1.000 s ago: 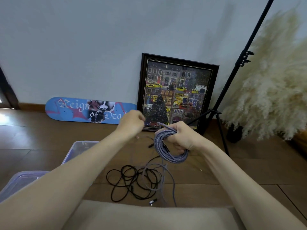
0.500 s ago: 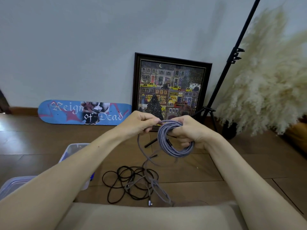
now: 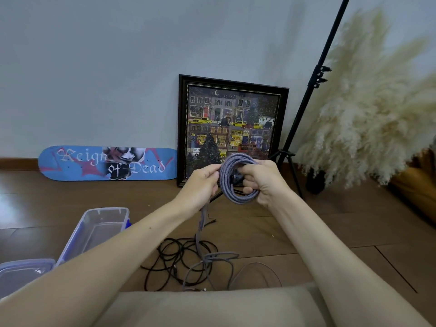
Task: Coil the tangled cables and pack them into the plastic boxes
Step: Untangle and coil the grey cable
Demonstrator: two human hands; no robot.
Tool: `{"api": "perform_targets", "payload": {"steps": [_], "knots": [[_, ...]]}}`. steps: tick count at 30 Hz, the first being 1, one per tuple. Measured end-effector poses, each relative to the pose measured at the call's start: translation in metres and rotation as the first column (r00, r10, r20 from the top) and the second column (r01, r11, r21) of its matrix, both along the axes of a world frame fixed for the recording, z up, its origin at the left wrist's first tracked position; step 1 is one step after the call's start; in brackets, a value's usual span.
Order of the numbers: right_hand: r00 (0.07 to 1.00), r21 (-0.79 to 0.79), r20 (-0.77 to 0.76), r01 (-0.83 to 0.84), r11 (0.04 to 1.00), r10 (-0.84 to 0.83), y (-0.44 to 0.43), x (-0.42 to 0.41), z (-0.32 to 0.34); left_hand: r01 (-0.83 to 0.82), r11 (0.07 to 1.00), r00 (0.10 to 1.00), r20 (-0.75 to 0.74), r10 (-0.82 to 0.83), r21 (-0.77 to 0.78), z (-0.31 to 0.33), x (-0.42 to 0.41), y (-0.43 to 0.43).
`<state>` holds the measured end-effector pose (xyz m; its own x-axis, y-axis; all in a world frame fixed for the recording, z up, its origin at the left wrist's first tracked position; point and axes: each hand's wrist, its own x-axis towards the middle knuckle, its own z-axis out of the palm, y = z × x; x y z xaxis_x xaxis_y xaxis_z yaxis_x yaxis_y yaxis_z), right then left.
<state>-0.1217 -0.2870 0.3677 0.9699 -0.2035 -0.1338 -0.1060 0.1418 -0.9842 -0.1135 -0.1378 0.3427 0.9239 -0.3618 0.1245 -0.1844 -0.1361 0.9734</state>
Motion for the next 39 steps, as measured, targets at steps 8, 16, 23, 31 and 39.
{"api": "perform_targets", "payload": {"steps": [8,16,23,31,39], "knots": [[0.981,0.197,0.093,0.149,0.969,-0.170,0.005,-0.001,-0.003,-0.032,0.998,0.999,-0.001,0.033,0.057,-0.016,-0.020,-0.021],[0.942,0.200,0.201,0.228,0.953,-0.268,0.018,-0.004,-0.005,-0.048,0.991,0.946,-0.325,0.004,-0.128,-0.018,-0.040,-0.036],[0.952,0.158,0.202,0.200,0.967,-0.230,0.018,-0.004,-0.011,0.067,0.978,0.963,-0.268,-0.012,0.195,-0.017,-0.038,-0.028],[0.996,0.450,-0.069,0.083,0.889,-0.058,0.018,-0.005,-0.010,0.032,0.995,0.922,-0.388,0.006,0.091,-0.019,-0.029,-0.025],[0.970,0.458,-0.049,-0.190,0.868,0.238,0.001,-0.011,0.000,0.155,0.983,0.937,-0.332,-0.112,0.104,-0.020,-0.035,-0.018]]}}
